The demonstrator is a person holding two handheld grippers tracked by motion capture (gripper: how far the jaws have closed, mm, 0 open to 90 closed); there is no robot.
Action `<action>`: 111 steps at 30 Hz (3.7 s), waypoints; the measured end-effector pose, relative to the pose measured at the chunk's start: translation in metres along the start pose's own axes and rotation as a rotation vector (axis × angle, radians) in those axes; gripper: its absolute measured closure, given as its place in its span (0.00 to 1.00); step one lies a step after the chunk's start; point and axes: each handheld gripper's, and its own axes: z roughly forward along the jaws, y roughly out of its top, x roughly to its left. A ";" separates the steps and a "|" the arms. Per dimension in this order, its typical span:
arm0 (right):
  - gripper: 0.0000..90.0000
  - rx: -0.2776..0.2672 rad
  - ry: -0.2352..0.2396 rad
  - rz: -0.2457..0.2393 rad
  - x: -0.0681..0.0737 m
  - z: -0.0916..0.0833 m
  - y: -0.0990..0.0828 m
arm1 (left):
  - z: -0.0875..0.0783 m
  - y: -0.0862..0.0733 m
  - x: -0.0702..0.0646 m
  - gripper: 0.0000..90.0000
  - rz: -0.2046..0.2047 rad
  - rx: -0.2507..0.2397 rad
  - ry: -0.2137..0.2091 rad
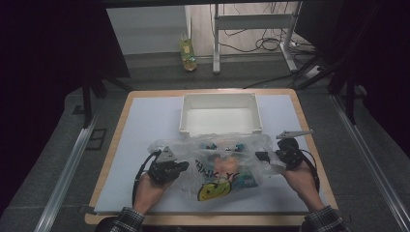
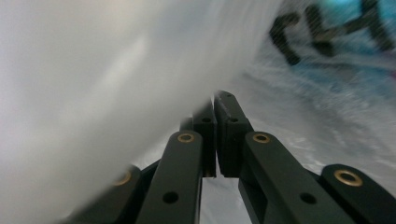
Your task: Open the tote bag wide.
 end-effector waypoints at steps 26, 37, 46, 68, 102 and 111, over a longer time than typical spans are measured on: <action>0.98 0.053 -0.002 -0.002 -0.012 -0.009 -0.020 | -0.014 -0.011 0.008 0.98 -0.053 0.023 0.000; 0.99 -0.010 0.052 -0.015 0.000 -0.057 -0.033 | -0.042 -0.025 -0.003 0.99 -0.033 -0.006 -0.051; 0.99 -0.043 0.122 -0.017 0.016 -0.071 -0.026 | -0.046 -0.012 -0.031 0.99 0.059 -0.012 -0.110; 0.99 -0.045 0.038 -0.140 0.054 -0.112 0.005 | -0.112 0.031 -0.043 0.99 0.055 -0.113 -0.117; 0.99 0.190 -0.176 -0.064 -0.014 0.039 -0.012 | 0.036 0.034 0.030 0.99 -0.163 0.188 0.064; 1.00 0.211 -0.227 -0.049 -0.025 0.029 -0.027 | 0.024 0.010 0.052 0.99 -0.191 0.215 0.144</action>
